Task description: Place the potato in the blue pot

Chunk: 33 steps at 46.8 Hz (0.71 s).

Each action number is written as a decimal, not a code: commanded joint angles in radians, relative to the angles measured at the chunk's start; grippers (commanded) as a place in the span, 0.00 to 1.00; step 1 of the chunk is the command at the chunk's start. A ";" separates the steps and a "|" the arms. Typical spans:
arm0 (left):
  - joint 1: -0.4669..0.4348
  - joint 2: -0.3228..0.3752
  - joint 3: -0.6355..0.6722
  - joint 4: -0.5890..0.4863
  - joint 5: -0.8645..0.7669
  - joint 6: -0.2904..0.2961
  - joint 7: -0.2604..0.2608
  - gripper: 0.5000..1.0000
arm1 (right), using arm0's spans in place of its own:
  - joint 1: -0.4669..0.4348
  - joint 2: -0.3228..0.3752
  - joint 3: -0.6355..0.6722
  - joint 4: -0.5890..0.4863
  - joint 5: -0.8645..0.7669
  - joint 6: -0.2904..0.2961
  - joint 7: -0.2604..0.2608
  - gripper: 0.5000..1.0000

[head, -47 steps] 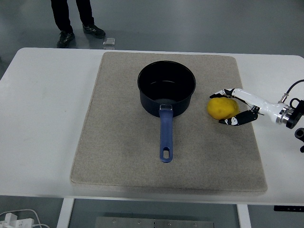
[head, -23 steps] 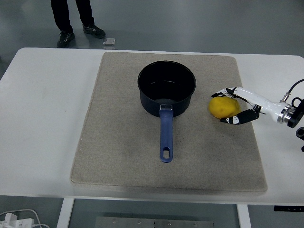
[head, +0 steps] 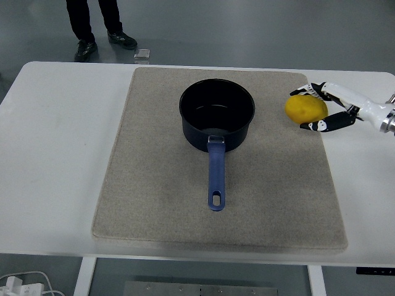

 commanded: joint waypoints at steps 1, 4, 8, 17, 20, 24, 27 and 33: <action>0.000 0.000 0.000 0.000 0.000 0.000 0.000 1.00 | 0.069 -0.021 0.001 -0.024 0.035 0.051 0.000 0.00; 0.000 0.000 0.000 0.000 0.000 0.000 0.000 1.00 | 0.118 -0.036 0.001 -0.042 0.058 0.088 0.000 0.00; 0.000 0.000 0.000 0.000 -0.001 0.000 0.000 1.00 | 0.158 -0.050 0.001 -0.062 0.078 0.115 0.000 0.00; 0.000 0.000 0.000 0.000 0.000 0.000 0.000 1.00 | 0.171 -0.047 0.003 -0.067 0.078 0.123 0.000 0.00; 0.000 0.000 0.000 0.000 0.000 0.000 0.000 1.00 | 0.169 -0.040 0.003 -0.067 0.078 0.120 0.000 0.00; 0.000 0.000 0.000 0.000 -0.001 0.000 0.000 1.00 | 0.169 -0.035 0.004 -0.065 0.079 0.112 0.000 0.00; 0.000 0.000 0.000 0.000 0.000 0.000 0.000 1.00 | 0.172 -0.030 0.004 -0.064 0.079 0.109 0.000 0.00; 0.000 0.000 0.000 0.000 0.000 0.000 0.000 1.00 | 0.188 0.046 0.006 -0.062 0.079 0.100 0.000 0.00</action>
